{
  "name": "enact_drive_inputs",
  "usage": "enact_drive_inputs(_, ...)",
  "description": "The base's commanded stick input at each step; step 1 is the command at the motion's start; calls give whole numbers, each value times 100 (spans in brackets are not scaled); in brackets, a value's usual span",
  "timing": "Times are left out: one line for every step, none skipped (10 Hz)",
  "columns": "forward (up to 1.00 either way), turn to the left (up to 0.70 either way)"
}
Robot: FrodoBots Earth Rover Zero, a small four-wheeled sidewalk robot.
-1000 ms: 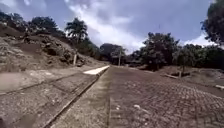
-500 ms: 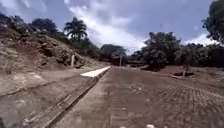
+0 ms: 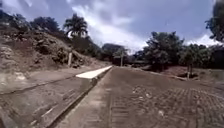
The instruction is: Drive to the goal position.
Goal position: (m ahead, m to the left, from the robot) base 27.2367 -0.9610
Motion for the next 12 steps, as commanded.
enact_drive_inputs(100,0)
enact_drive_inputs(100,0)
enact_drive_inputs(100,0)
enact_drive_inputs(100,0)
enact_drive_inputs(100,0)
enact_drive_inputs(100,0)
enact_drive_inputs(100,0)
enact_drive_inputs(100,0)
enact_drive_inputs(100,-6)
enact_drive_inputs(100,-23)
enact_drive_inputs(100,0)
enact_drive_inputs(100,0)
